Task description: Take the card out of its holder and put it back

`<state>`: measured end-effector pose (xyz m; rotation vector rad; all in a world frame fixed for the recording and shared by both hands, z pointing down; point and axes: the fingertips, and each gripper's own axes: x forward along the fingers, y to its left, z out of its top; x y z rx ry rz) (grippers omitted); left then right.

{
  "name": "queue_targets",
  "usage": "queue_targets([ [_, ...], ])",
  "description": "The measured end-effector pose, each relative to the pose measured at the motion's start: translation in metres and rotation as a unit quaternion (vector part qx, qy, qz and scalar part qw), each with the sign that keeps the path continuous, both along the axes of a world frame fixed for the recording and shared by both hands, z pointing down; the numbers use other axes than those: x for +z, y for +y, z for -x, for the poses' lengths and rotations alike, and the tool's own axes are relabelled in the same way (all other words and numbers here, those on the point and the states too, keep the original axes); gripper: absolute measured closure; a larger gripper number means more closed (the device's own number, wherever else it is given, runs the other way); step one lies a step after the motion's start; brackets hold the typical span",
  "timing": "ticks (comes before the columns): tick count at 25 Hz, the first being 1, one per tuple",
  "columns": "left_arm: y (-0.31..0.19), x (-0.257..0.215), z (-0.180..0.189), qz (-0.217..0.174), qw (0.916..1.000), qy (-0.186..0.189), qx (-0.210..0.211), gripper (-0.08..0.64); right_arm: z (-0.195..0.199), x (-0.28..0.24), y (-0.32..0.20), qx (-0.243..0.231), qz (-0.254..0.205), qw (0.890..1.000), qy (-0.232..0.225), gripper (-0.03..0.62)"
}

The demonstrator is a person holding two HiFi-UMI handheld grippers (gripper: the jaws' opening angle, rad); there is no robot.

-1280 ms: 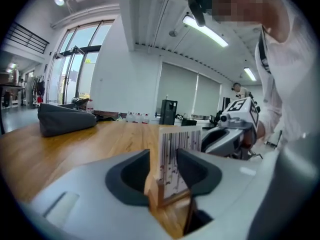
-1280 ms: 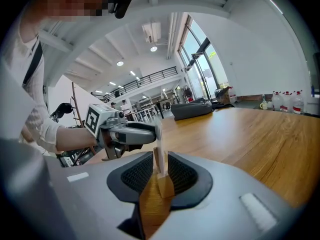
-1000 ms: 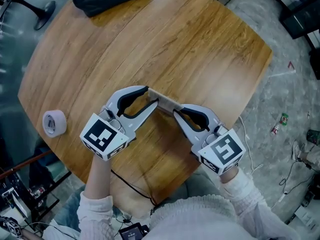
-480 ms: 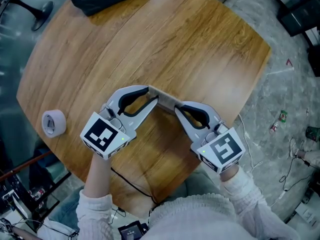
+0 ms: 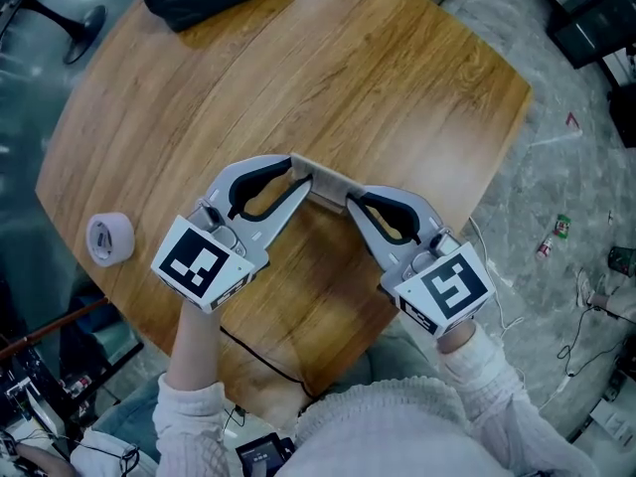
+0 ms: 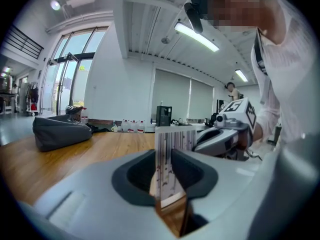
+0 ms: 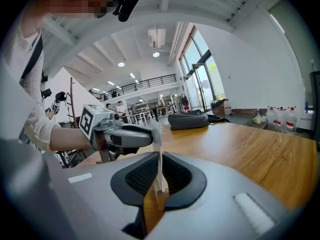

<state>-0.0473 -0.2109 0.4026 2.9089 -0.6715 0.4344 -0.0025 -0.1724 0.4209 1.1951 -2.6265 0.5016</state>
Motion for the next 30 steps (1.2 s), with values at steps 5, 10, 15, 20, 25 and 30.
queue_targets([
  [5,0.003,-0.020,0.001,-0.017,0.9998,0.005,-0.004,0.459,0.000,-0.017,0.002,0.004,-0.016,1.000,-0.002,0.572],
  [10,0.007,-0.039,0.002,-0.033,0.9993,0.016,-0.011,0.460,0.000,-0.035,0.005,0.004,-0.031,1.000,-0.004,0.572],
  [15,0.011,-0.054,0.004,-0.044,0.9985,0.025,-0.019,0.460,0.002,-0.049,0.009,0.002,-0.047,0.999,-0.002,0.572],
  [20,0.015,-0.066,0.004,-0.055,0.9980,0.026,-0.019,0.462,0.001,-0.061,0.012,0.001,-0.054,0.999,-0.001,0.572],
  [25,0.018,-0.073,0.002,-0.061,0.9975,0.029,-0.020,0.465,-0.001,-0.067,0.014,0.000,-0.061,0.998,0.000,0.572],
  [30,0.021,-0.074,0.003,-0.061,0.9974,0.032,-0.018,0.468,-0.001,-0.069,0.016,-0.001,-0.063,0.998,0.000,0.572],
])
